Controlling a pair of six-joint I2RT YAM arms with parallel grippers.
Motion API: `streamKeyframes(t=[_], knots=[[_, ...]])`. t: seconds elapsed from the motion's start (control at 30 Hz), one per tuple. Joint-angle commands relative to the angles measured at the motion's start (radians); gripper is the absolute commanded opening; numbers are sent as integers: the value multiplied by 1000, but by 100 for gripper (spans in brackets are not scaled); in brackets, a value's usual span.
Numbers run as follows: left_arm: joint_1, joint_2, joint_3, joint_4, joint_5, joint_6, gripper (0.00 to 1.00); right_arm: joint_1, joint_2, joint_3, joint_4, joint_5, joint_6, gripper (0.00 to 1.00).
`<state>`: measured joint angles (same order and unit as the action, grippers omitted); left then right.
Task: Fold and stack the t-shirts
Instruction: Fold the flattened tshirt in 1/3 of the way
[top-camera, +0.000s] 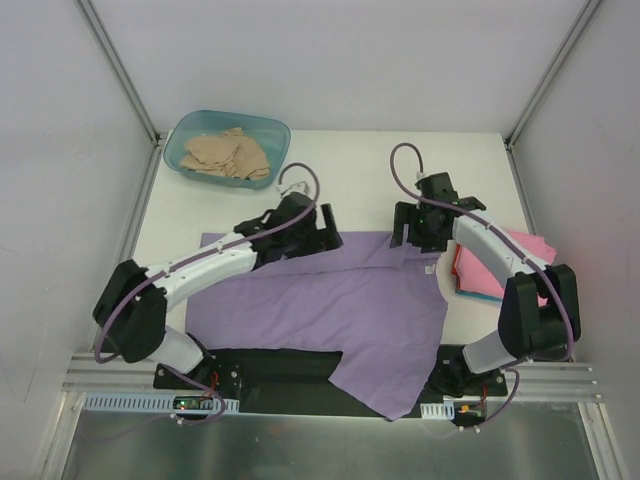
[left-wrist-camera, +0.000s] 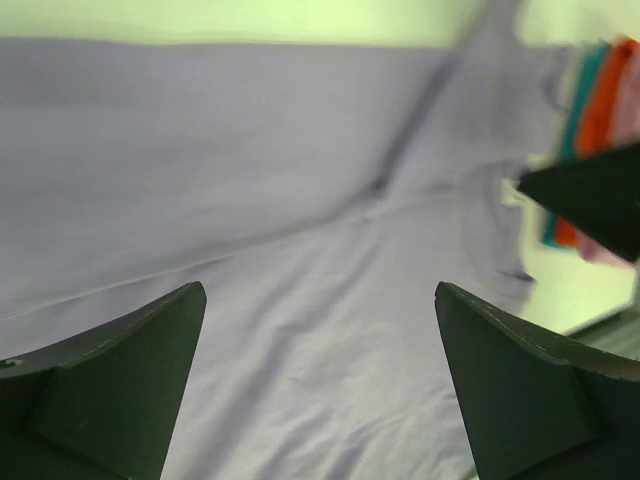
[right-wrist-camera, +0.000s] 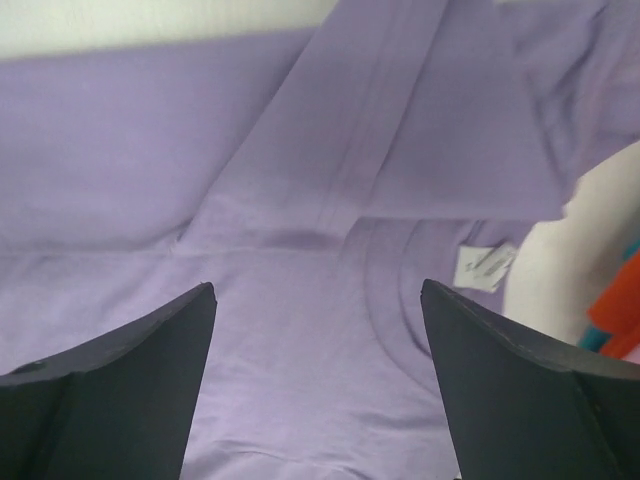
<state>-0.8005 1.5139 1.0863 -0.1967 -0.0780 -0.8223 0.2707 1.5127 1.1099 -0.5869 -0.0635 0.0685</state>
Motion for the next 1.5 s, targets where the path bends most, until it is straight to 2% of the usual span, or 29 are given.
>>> streamKeyframes(t=[0.0,0.17,0.23,0.43,0.6,0.7,1.07,1.47], knots=[[156,-115,-195,-21,-65,-1,99,57,-25,-77,36,22,86,83],[291,-222,-351,-17,-92,11,99,70,49,-81,76,56,138,76],[333,-242,-385,-10,-100,12,99,71,98,-71,91,51,149,67],[423,-202,-414,6,-86,15,99,71,205,-35,102,51,201,55],[451,-178,-431,14,-78,9,99,78,208,-31,107,53,215,38],[465,-173,-439,16,-80,12,99,81,192,-35,90,57,226,33],[495,-162,-459,16,-112,26,99,107,187,37,-8,172,206,34],[518,-162,-460,17,-114,45,99,111,279,90,-24,174,211,32]])
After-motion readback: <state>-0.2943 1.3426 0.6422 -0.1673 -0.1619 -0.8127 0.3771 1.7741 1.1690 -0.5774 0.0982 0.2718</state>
